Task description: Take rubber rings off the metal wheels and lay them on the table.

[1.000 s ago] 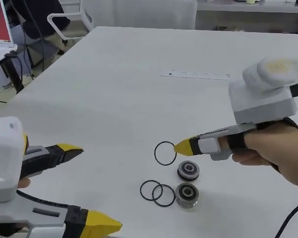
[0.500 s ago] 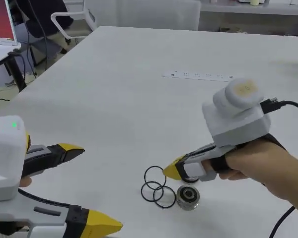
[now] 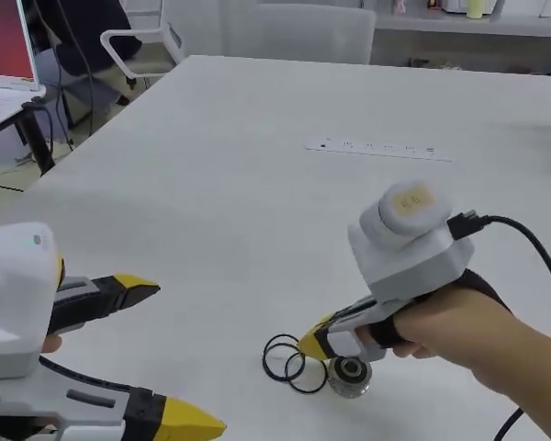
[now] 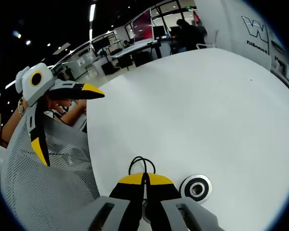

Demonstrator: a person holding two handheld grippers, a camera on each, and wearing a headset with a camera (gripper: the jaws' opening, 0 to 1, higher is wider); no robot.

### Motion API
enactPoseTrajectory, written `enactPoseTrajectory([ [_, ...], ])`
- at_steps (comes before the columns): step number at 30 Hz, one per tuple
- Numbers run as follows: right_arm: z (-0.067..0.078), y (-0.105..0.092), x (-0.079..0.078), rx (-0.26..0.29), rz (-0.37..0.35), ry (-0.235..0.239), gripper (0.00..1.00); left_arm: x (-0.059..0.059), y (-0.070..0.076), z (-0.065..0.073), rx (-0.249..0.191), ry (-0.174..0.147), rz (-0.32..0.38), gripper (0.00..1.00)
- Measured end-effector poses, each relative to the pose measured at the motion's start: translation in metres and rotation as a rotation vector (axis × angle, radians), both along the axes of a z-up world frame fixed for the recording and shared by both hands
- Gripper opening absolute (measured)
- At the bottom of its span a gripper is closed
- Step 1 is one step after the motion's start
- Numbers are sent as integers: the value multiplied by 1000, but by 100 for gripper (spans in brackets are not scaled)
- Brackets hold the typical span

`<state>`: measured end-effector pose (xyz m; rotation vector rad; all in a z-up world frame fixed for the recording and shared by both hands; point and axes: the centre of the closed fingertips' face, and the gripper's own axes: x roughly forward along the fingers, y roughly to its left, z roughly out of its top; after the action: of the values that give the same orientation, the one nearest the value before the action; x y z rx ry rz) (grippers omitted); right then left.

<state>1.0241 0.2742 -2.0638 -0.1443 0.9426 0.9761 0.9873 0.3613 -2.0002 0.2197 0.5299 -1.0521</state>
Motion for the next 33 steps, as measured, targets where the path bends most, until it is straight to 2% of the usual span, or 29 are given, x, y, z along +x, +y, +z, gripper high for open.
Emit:
enactPoseTrajectory([
  [12,-7,-8,3,-20,-46,19,0,-1,0,-2,12,4,-4,95],
  [24,-11,-9,2,-42,-37,14,0,0,2,-3,13,8,3,94],
  [33,-9,-5,-2,-37,-20,26,0,-1,2,-3,13,13,4,94],
])
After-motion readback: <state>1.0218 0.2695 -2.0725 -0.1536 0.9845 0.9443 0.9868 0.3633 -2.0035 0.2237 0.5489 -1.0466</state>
